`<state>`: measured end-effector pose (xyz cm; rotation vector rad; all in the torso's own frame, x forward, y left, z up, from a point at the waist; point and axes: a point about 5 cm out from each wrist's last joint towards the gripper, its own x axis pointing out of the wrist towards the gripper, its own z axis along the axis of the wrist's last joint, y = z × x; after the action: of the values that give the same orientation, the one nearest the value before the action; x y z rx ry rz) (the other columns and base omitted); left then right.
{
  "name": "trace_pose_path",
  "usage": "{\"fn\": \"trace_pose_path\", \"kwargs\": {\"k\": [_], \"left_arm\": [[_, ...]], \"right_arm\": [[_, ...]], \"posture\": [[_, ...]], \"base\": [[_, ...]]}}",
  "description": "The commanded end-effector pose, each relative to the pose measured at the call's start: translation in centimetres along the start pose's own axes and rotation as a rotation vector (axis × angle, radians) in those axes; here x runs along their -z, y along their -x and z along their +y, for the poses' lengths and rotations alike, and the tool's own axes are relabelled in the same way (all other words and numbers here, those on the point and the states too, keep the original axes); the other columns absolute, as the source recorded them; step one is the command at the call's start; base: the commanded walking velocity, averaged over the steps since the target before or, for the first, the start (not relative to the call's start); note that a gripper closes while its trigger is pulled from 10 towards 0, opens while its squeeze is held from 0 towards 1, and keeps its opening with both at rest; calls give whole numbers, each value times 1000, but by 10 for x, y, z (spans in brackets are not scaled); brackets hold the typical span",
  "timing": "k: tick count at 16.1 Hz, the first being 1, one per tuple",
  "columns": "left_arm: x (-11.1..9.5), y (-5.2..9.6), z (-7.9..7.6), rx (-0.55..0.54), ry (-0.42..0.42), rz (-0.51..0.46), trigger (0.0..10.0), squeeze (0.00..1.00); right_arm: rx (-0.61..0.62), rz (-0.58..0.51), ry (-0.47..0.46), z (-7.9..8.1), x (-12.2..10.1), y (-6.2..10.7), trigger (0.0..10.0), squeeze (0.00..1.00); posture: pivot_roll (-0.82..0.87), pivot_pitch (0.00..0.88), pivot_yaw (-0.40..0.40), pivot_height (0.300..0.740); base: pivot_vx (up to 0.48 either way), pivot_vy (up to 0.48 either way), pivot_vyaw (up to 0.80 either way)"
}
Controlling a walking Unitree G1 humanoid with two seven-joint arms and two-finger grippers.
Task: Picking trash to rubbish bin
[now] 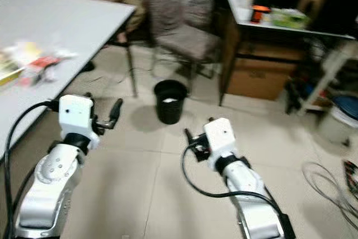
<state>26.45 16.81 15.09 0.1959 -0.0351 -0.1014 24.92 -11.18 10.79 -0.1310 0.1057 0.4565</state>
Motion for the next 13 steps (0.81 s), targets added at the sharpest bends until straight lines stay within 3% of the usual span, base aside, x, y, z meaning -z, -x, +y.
{"fn": "trace_pose_path", "kwargs": {"k": [1, 13], "left_arm": [[0, -2, 0, 16, -26, -12, 10000, 0], [3, -11, 17, -52, -25, 9, 10000, 0]], "right_arm": [[-18, -17, 12, -2, -4, -3, 10000, 0], [-143, -25, 24, 11, -5, -4, 10000, 0]], "posture": [[-113, 0, -58, 740], [-113, 0, -67, 740]], "base": [[322, 0, 650], [338, 0, 734]]}}
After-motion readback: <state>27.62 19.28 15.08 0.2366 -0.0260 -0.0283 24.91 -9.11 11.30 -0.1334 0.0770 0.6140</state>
